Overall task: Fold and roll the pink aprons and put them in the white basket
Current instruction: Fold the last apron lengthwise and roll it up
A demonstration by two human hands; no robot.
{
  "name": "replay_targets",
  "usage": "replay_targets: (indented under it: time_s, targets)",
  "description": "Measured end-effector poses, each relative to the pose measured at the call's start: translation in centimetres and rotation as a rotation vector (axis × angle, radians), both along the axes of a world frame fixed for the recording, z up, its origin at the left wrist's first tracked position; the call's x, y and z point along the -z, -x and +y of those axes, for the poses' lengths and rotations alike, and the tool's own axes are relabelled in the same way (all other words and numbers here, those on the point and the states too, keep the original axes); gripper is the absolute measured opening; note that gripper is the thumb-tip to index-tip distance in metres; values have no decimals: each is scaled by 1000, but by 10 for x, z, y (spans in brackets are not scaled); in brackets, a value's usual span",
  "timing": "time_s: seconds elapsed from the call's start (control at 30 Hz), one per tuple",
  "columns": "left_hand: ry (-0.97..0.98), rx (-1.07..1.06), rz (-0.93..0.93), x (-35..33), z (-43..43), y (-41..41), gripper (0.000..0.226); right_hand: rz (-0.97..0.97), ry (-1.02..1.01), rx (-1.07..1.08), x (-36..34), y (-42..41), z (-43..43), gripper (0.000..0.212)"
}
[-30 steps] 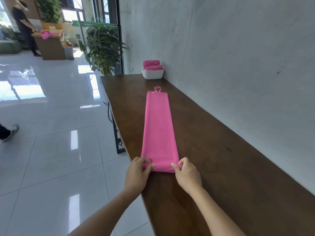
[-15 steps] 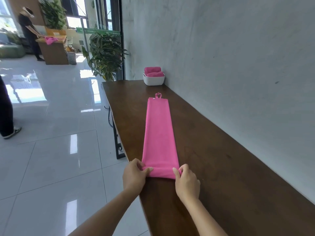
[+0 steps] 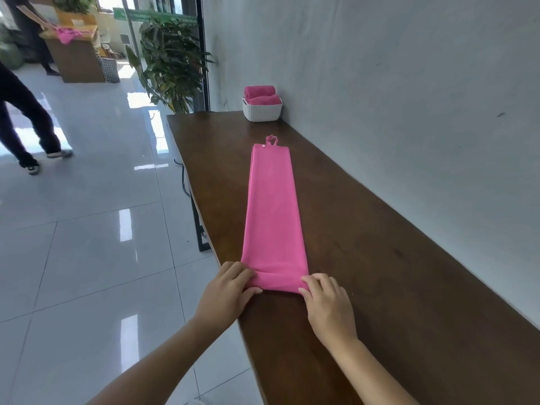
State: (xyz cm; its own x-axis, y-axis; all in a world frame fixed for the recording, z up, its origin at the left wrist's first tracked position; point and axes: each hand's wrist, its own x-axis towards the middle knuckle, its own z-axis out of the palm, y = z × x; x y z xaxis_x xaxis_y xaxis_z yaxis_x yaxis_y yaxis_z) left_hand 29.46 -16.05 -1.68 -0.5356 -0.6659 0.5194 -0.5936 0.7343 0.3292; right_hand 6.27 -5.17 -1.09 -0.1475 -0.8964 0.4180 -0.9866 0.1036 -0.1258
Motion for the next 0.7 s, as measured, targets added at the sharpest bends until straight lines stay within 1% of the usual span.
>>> replay_targets:
  time_s: [0.07, 0.13, 0.17, 0.23, 0.3, 0.33, 0.37, 0.43, 0.47, 0.5, 0.57, 0.63, 0.67, 0.7]
  targets:
    - [38, 29, -42, 3, -6, -4, 42, 1, -22, -34, 0, 5, -3, 34]
    - [16, 14, -40, 2, -9, -3, 45, -27, -46, -40, -3, 7, -8, 37]
    - [-26, -4, -32, 1, -11, 0, 48, -70, -65, -26, -6, 7, -11, 39]
    - [-132, -47, -7, -2, -14, 4, 53, -234, -119, 20, -15, 6, -22, 49]
    - [-268, -90, 34, -8, -18, 8, 53, -377, -148, 48, -21, 6, -33, 59]
    - [-341, -113, 49, -11, -20, 10, 50, -411, -157, 54, -23, 6, -38, 61]
    - [-405, -137, 61, -13, -24, 12, 45, -435, -177, 67, -25, 7, -42, 60]
    - [-533, -183, 101, -19, -31, 16, 33, -471, -225, 114, -28, 8, -49, 41]
    - [-618, -205, 149, -24, -35, 18, 27, -496, -242, 139, -30, 9, -53, 30]
    - [-704, -224, 207, -28, -39, 21, 23, -519, -254, 164, -32, 10, -56, 24]
    - [-828, -270, 282, -35, -47, 27, 22, -519, -297, 209, -37, 10, -64, 24]
    - [-851, -323, 296, -39, -51, 32, 25, -494, -351, 242, -41, 9, -71, 28]
    - [-796, -336, 274, -39, -53, 34, 25, -482, -370, 254, -42, 9, -74, 29]
    - [-698, -330, 231, -38, -54, 34, 25, -474, -386, 266, -44, 9, -78, 30]
